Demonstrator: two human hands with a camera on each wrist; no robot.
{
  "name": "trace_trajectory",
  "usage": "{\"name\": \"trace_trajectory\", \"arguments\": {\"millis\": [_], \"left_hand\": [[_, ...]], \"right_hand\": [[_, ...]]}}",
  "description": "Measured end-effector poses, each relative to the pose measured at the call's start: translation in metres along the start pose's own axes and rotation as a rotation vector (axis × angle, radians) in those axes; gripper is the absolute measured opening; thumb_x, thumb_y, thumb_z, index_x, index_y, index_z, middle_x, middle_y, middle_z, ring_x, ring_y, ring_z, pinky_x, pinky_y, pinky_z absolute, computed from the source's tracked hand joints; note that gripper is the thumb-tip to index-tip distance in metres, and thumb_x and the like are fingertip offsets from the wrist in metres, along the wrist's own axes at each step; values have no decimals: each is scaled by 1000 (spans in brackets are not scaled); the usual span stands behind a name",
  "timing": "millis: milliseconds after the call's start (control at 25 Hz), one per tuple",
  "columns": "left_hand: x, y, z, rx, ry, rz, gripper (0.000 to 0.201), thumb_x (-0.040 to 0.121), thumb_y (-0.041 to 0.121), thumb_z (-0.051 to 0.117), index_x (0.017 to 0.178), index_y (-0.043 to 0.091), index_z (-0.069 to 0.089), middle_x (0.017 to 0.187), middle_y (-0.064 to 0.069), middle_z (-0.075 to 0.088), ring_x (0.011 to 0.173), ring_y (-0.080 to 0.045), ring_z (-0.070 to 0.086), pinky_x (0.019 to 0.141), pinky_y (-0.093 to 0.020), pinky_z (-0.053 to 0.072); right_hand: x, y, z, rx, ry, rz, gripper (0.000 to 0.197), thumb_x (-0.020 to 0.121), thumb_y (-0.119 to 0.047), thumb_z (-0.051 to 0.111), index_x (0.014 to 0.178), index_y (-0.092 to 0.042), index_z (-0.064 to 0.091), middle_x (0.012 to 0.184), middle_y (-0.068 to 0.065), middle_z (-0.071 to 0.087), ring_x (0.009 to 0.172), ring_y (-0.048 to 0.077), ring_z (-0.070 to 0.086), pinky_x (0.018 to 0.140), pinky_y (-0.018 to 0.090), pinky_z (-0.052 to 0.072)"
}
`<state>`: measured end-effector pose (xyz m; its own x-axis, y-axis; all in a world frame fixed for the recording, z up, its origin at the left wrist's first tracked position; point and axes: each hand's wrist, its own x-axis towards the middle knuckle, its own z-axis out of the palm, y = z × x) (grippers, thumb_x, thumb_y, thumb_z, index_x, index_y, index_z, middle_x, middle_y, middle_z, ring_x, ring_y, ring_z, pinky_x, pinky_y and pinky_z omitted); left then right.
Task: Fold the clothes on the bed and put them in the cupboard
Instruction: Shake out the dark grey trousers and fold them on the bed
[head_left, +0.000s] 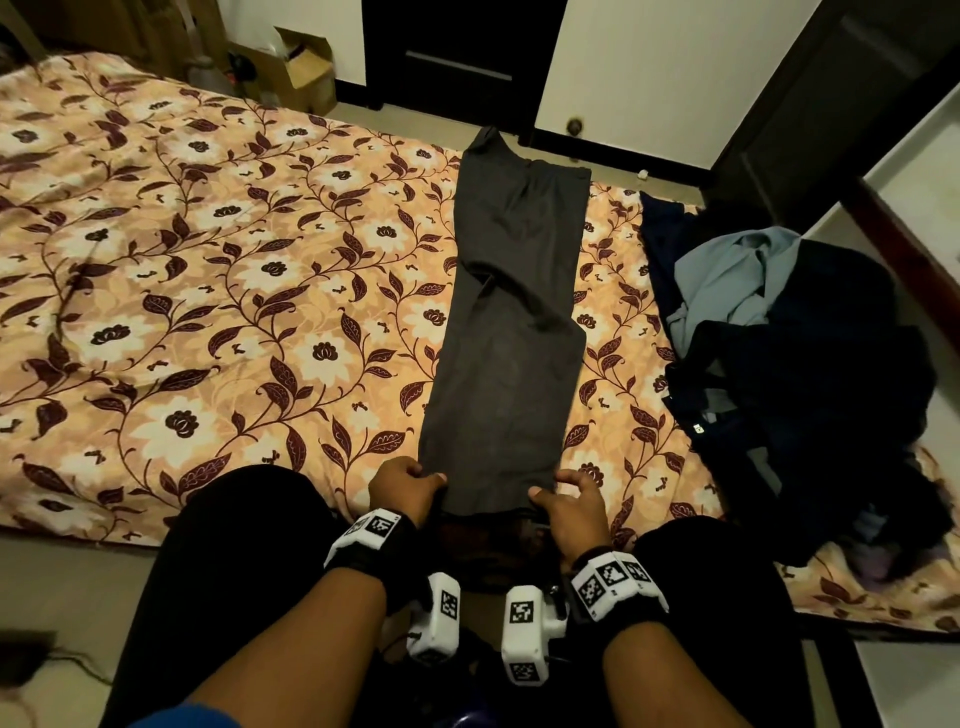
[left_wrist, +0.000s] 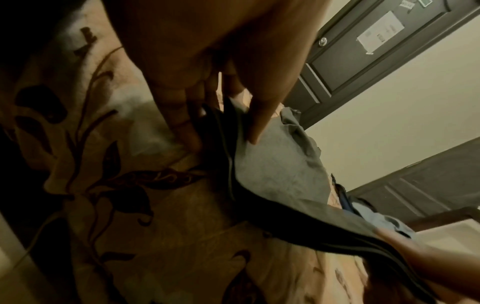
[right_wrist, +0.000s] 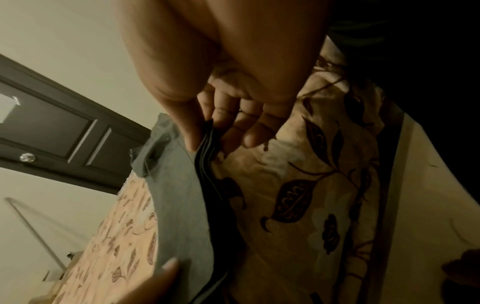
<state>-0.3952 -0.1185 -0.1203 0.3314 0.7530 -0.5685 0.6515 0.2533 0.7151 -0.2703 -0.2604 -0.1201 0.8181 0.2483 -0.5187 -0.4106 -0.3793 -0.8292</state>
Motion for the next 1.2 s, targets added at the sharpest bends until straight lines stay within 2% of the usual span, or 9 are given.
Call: {"name": "trace_trajectory", "arguments": {"millis": [160, 280, 520, 680, 760, 920, 1000, 1120, 1200], "left_hand": [[-47, 39, -44, -259, -186, 193, 45, 83, -3, 69, 114, 23, 49, 88, -11, 59, 77, -27, 64, 52, -32, 54], [-82, 57, -79, -165, -323, 391, 49, 83, -7, 67, 117, 27, 55, 102, -14, 61, 84, -35, 68, 67, -48, 60], [-107, 38, -91, -386, -324, 245, 24, 84, -5, 67, 102, 11, 67, 108, -18, 65, 73, -26, 66, 49, -28, 51], [-123, 40, -94, -424, -335, 256, 18, 88, -7, 60, 97, 6, 69, 95, -10, 68, 67, -19, 65, 43, -26, 47], [-131, 36, -96, -374, -357, 237, 18, 90, -5, 57, 90, 5, 72, 88, -10, 69, 62, -21, 60, 41, -25, 46], [-118, 23, -96, -187, -449, 149, 25, 91, -7, 53, 80, 0, 74, 74, -7, 71, 64, -22, 59, 42, -24, 46], [-98, 31, -90, 87, -557, 111, 24, 90, -7, 54, 82, 2, 74, 72, -3, 72, 72, -16, 64, 53, -20, 49], [-38, 119, -91, 387, -297, 430, 17, 85, 9, 59, 86, 9, 76, 84, -6, 72, 87, -22, 69, 75, -26, 55], [-32, 272, -116, 107, -26, 737, 16, 86, 11, 57, 86, 17, 72, 88, -5, 70, 89, -26, 66, 80, -31, 54]], "right_hand": [[-29, -49, -32, 59, -25, -122, 21, 82, -3, 69, 81, -14, 51, 76, 15, 59, 64, 25, 56, 53, 32, 48], [-70, -71, -58, 24, -207, -233, 13, 85, 0, 65, 85, -11, 57, 69, 11, 58, 51, 19, 53, 42, 24, 43], [-105, -79, -72, -152, -380, -248, 12, 90, -2, 60, 84, -8, 68, 70, 6, 60, 46, 13, 53, 43, 23, 43], [-125, -74, -77, -121, -380, -278, 19, 91, -1, 57, 85, -10, 72, 79, 4, 68, 67, 17, 61, 56, 31, 52], [-139, -71, -84, -149, -418, -240, 19, 90, 2, 57, 86, -9, 73, 87, 7, 70, 83, 23, 65, 74, 39, 57], [-136, -58, -86, -168, -593, 92, 16, 93, 2, 54, 101, 2, 67, 85, 13, 64, 63, 24, 63, 55, 32, 56], [-122, -61, -75, -380, -683, 219, 21, 92, 2, 54, 110, 4, 65, 89, 11, 62, 66, 19, 63, 58, 30, 57], [-60, -159, -56, -667, -488, -140, 30, 88, -6, 59, 117, 2, 60, 84, 8, 62, 78, 18, 67, 68, 31, 59], [-53, -318, -42, -506, -193, -530, 24, 88, -7, 61, 110, 1, 64, 98, 18, 65, 90, 30, 65, 82, 42, 57]]}}
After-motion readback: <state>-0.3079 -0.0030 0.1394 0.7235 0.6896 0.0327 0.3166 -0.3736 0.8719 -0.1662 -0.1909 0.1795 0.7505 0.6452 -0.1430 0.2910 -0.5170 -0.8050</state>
